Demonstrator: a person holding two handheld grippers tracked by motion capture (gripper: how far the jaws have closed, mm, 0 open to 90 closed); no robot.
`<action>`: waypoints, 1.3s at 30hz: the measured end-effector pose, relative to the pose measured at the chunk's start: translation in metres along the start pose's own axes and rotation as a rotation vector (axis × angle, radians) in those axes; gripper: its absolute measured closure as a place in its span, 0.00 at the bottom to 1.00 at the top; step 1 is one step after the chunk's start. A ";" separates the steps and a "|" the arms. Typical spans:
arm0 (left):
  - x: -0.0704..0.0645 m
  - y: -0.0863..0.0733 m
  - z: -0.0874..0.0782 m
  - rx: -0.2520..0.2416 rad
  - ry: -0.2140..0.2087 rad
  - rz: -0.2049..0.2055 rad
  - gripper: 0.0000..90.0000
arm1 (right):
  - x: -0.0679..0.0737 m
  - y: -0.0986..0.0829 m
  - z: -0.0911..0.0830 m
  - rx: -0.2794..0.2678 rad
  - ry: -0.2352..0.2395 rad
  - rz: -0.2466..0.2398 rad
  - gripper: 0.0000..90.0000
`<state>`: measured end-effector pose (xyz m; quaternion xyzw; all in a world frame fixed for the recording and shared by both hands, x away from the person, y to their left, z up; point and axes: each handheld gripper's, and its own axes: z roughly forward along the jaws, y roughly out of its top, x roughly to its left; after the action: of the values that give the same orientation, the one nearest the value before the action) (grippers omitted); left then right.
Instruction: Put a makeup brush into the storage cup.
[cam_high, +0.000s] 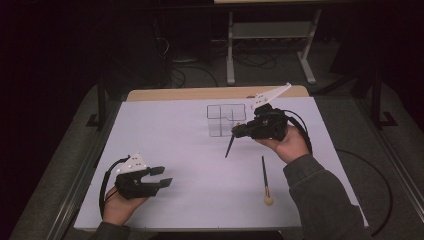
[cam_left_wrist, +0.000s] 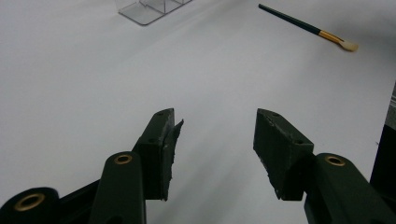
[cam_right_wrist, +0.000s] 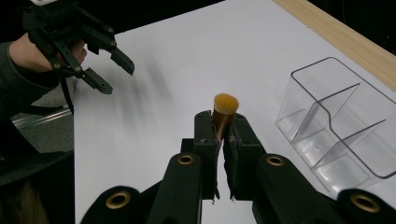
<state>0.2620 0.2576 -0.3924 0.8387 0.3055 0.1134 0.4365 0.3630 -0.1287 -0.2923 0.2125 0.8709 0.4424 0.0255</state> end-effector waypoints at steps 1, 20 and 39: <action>0.000 0.000 0.000 -0.002 0.001 -0.005 0.53 | -0.002 0.002 0.000 0.005 -0.005 0.000 0.92; 0.003 -0.003 0.000 0.000 0.011 -0.013 0.49 | -0.012 0.024 0.004 0.020 -0.033 -0.023 0.92; 0.004 -0.004 -0.002 -0.011 0.018 -0.015 0.48 | -0.028 0.048 0.015 0.052 -0.069 -0.016 0.92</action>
<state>0.2626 0.2629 -0.3948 0.8327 0.3151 0.1193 0.4393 0.4087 -0.1033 -0.2681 0.2213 0.8824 0.4118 0.0533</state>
